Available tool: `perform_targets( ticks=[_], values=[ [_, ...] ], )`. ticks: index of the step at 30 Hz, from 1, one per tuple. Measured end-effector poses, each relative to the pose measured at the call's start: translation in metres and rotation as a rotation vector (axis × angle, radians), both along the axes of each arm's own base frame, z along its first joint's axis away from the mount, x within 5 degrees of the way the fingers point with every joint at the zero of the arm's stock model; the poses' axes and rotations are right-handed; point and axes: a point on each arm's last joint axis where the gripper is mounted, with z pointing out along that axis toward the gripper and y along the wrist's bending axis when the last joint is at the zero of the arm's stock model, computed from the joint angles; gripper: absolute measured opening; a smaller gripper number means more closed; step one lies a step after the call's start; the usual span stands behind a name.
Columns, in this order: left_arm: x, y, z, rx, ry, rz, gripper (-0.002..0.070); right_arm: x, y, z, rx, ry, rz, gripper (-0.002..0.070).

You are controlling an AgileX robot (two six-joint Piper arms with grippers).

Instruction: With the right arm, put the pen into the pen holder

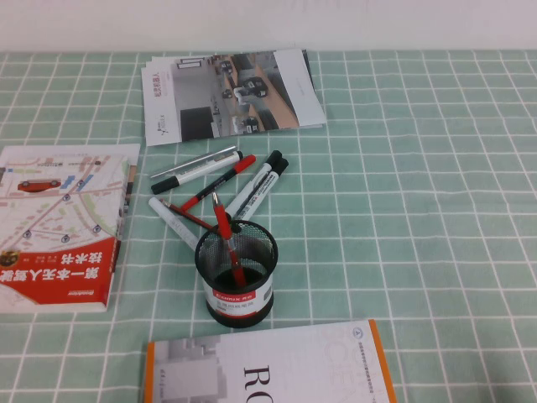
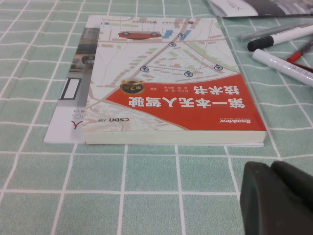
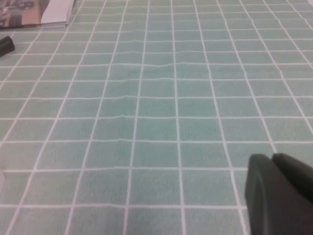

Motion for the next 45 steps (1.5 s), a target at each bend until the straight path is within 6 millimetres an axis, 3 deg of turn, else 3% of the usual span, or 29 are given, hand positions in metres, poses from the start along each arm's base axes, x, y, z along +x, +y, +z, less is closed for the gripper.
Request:
perform_targets(
  ticks=[15,34,39,45],
  values=[
    [0.000,0.000,0.000,0.000,0.000,0.000,-0.0004,0.000,0.004,0.002,0.150,-0.004,0.009,-0.0019],
    [0.000,0.000,0.000,0.000,0.000,0.000,-0.0004,0.002,0.003,0.009,0.199,-0.087,-0.012,-0.0020],
    [0.000,0.000,0.000,0.000,0.000,0.000,-0.0004,0.002,0.004,0.014,0.335,-0.123,-0.024,-0.0020],
    [0.000,0.000,0.000,0.000,0.000,0.000,-0.0004,0.003,0.004,0.021,0.613,-0.168,-0.052,-0.0020]
  ],
)
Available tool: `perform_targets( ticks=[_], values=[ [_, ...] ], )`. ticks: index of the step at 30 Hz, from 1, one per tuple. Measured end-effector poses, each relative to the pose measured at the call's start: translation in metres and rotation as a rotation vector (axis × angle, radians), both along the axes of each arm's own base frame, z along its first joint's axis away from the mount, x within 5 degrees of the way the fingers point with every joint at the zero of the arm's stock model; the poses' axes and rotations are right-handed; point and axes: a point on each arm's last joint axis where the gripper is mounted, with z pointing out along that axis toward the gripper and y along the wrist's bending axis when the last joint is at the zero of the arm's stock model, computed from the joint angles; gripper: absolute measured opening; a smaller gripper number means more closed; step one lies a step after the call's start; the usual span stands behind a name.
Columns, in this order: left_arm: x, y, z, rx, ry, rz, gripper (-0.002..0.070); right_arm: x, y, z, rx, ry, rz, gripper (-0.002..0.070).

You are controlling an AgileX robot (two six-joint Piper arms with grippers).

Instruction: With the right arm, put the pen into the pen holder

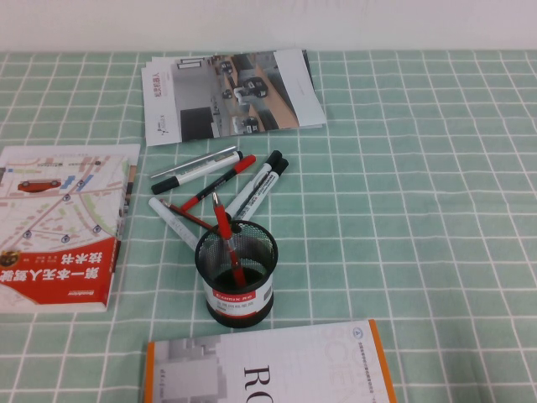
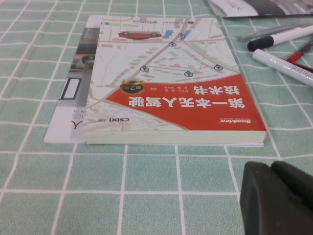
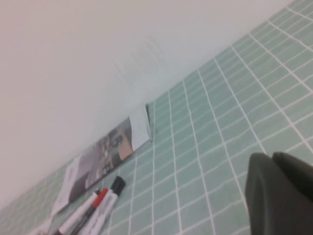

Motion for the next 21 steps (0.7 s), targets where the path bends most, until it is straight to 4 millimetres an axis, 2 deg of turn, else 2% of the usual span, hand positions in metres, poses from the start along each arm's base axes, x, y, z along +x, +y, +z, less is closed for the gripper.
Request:
perform_targets(
  ticks=[7,12,15,21],
  values=[
    [0.000,0.000,0.000,0.000,0.000,0.000,-0.0004,-0.001,0.003,0.006,0.038,-0.002,0.035,-0.0020],
    [0.000,0.000,0.000,0.000,0.000,0.000,-0.0004,0.000,0.015,0.042,0.001,0.066,0.163,-0.0020],
    [0.000,0.000,0.000,0.000,0.000,0.000,-0.0004,0.011,0.021,0.066,-0.063,0.187,0.255,-0.0020],
    [0.000,0.000,0.000,0.000,0.000,0.000,-0.0004,0.055,0.025,0.099,-0.233,0.457,0.376,-0.0020]
  ],
)
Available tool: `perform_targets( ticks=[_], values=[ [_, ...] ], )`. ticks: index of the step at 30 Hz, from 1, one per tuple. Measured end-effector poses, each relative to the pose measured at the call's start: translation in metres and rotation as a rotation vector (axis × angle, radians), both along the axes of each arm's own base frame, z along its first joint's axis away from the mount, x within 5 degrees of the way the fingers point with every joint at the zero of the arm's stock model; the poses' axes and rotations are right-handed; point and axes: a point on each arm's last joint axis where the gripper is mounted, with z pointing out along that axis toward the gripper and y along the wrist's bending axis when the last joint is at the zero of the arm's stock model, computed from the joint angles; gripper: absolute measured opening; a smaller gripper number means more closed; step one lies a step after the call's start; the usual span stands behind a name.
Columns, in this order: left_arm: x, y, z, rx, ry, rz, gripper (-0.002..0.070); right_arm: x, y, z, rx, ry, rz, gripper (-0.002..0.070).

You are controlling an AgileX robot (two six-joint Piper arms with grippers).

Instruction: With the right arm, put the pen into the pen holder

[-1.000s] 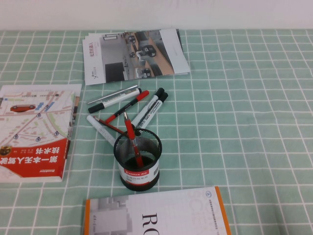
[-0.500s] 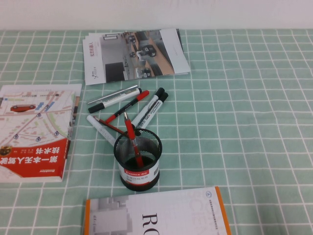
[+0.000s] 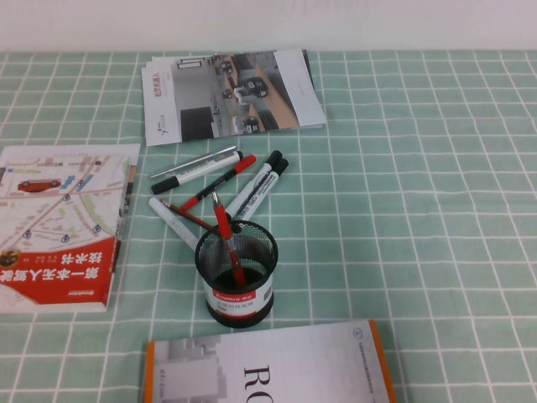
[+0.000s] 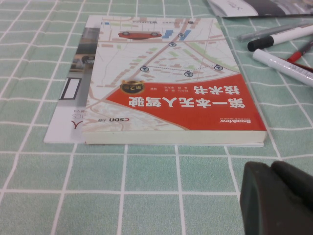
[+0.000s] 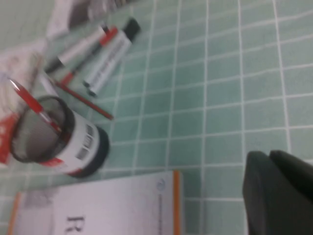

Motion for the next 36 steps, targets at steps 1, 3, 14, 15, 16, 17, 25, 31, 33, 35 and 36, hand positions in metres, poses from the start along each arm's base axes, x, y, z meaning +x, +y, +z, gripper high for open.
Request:
perform_targets(
  ticks=[1,3,14,15,16,17,25,31,33,35,36],
  values=[
    [0.000,0.000,0.000,0.000,0.000,0.000,-0.0004,0.007,0.000,0.007,-0.024,0.019,0.014,-0.0020],
    [0.000,0.000,0.000,0.000,0.000,0.000,-0.0004,0.026,-0.001,0.016,-0.074,0.083,0.044,-0.0020],
    [0.000,0.000,0.000,0.000,0.000,0.000,-0.0004,0.127,0.022,0.040,-0.223,0.234,0.212,-0.0020],
    [0.000,0.000,0.000,0.000,0.000,0.000,-0.0004,0.136,0.029,0.042,-0.231,0.235,0.233,-0.0020],
    [0.000,0.000,0.000,0.000,0.000,0.000,-0.0004,0.146,0.037,0.046,-0.239,0.231,0.257,-0.0020],
    [0.000,0.000,0.000,0.000,0.000,0.000,-0.0004,0.152,0.043,0.045,-0.246,0.243,0.271,-0.0020],
    [0.000,0.000,0.000,0.000,0.000,0.000,-0.0004,0.218,0.107,0.036,-0.306,0.327,0.326,-0.0020],
    [0.000,0.000,0.000,0.000,0.000,0.000,-0.0004,0.253,0.163,0.013,-0.314,0.388,0.347,-0.0020],
    [0.000,0.000,0.000,0.000,0.000,0.000,-0.0004,0.263,0.179,0.006,-0.313,0.407,0.335,-0.0020],
    [0.000,0.000,0.000,0.000,0.000,0.000,-0.0004,0.273,0.194,-0.004,-0.326,0.438,0.324,-0.0020],
    [0.000,0.000,0.000,0.000,0.000,0.000,-0.0004,0.278,0.200,-0.011,-0.335,0.460,0.320,-0.0020]
  ],
)
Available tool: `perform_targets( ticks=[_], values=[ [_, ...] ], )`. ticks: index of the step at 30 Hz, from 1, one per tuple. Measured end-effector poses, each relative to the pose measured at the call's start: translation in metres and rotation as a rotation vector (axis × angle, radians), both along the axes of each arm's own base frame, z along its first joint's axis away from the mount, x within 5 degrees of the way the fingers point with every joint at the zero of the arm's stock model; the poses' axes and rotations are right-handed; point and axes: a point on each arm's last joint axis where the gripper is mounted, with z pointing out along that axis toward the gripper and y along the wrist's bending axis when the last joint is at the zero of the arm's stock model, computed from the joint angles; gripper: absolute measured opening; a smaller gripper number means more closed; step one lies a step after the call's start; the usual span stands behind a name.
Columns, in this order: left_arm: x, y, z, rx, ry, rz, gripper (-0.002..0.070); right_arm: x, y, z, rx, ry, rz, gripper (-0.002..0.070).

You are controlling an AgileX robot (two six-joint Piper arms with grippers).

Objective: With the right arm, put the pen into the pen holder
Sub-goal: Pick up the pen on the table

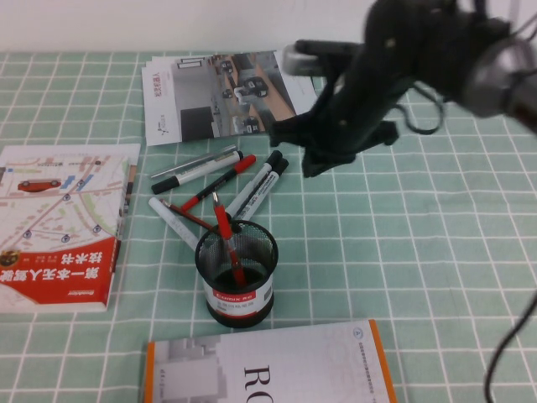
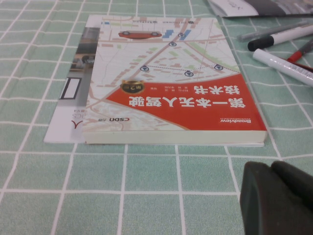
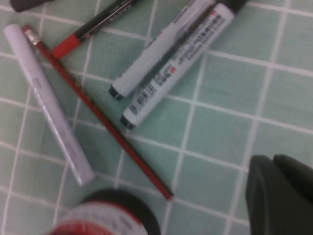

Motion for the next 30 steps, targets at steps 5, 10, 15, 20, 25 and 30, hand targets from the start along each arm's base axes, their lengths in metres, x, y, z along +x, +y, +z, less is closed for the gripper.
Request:
perform_targets(
  ticks=[5,10,15,20,25,30],
  values=[
    [0.000,0.000,0.000,0.000,0.000,0.000,-0.0004,0.017,0.030,-0.021,-0.013,0.032,-0.007,-0.0010],
    [0.000,0.000,0.000,0.000,0.000,0.000,-0.0004,0.033,0.046,-0.035,0.013,0.038,-0.059,0.0101],
    [0.000,0.000,0.000,0.000,0.000,0.000,-0.0004,0.045,0.053,-0.054,0.033,0.058,-0.121,0.0286],
    [0.000,0.000,0.000,0.000,0.000,0.000,-0.0004,0.053,0.058,-0.076,0.032,0.066,-0.140,0.0344],
    [0.000,0.000,0.000,0.000,0.000,0.000,-0.0004,0.056,0.062,-0.087,0.035,0.051,-0.144,0.0349],
    [0.000,0.000,0.000,0.000,0.000,0.000,-0.0004,0.056,0.064,-0.092,0.014,0.043,-0.137,0.0348]
  ],
)
